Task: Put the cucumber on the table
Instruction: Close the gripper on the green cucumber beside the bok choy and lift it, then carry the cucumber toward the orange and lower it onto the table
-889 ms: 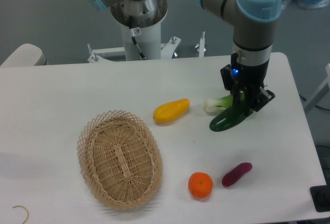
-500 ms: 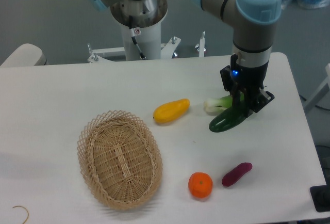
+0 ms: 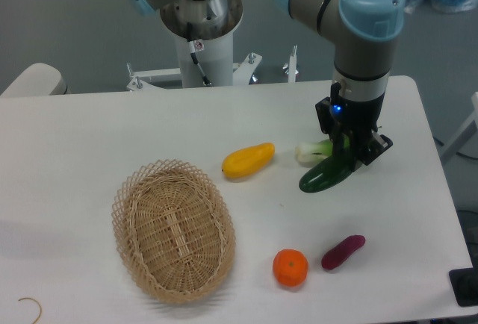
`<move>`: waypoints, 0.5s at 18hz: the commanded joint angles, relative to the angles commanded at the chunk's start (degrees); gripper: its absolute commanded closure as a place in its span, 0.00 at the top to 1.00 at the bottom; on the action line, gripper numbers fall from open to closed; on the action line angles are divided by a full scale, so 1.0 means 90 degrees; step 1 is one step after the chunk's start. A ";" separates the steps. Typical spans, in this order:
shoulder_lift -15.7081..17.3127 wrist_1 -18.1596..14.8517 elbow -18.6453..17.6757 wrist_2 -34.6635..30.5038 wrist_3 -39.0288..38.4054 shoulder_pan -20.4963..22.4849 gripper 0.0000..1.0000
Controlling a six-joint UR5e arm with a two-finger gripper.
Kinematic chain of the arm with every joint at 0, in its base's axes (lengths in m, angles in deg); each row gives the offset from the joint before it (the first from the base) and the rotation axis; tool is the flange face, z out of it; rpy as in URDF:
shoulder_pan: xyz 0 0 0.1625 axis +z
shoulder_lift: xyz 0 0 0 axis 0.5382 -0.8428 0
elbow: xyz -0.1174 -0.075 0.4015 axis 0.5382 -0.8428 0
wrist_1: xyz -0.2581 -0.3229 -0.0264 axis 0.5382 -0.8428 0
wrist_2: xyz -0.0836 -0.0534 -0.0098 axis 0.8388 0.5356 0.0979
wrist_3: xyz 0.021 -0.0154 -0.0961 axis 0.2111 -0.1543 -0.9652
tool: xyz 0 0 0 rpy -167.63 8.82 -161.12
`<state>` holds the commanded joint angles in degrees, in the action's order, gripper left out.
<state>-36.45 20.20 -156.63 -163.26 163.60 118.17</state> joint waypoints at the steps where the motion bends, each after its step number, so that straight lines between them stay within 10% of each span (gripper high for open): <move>1: -0.0010 0.0068 -0.0039 0.0000 0.0000 0.0000 0.35; 9: -0.0438 0.1074 -0.0371 -0.0029 -0.0983 -0.0039 0.35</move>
<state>-40.39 29.87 -159.97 -163.52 154.75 117.82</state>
